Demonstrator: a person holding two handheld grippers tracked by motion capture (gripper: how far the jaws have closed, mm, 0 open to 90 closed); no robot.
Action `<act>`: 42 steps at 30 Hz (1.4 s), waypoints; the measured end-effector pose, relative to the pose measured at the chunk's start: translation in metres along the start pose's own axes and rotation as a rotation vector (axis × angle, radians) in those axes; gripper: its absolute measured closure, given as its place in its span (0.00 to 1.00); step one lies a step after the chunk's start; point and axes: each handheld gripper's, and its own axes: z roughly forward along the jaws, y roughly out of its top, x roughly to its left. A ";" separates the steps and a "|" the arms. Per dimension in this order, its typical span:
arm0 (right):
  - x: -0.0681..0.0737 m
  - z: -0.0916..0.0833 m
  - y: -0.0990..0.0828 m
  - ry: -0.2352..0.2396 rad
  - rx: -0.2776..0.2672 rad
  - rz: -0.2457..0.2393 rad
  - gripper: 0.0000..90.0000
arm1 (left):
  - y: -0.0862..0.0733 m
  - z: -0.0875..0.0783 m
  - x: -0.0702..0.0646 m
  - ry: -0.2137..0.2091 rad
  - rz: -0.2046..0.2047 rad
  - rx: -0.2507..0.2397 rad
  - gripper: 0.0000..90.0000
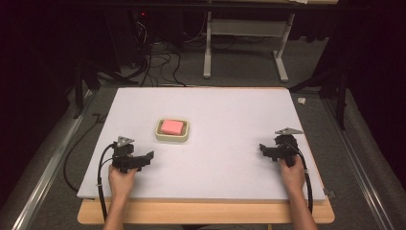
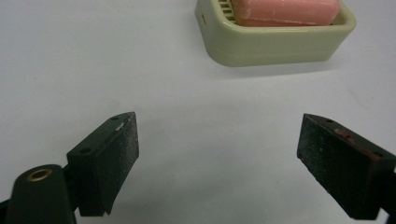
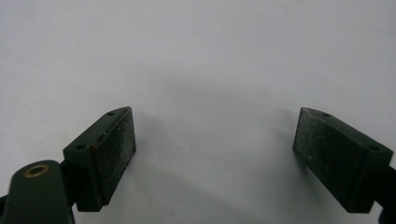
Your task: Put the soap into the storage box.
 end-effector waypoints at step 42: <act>0.000 0.000 0.000 -0.001 -0.001 -0.003 0.15 | -0.007 0.027 -0.007 0.132 0.056 0.018 0.14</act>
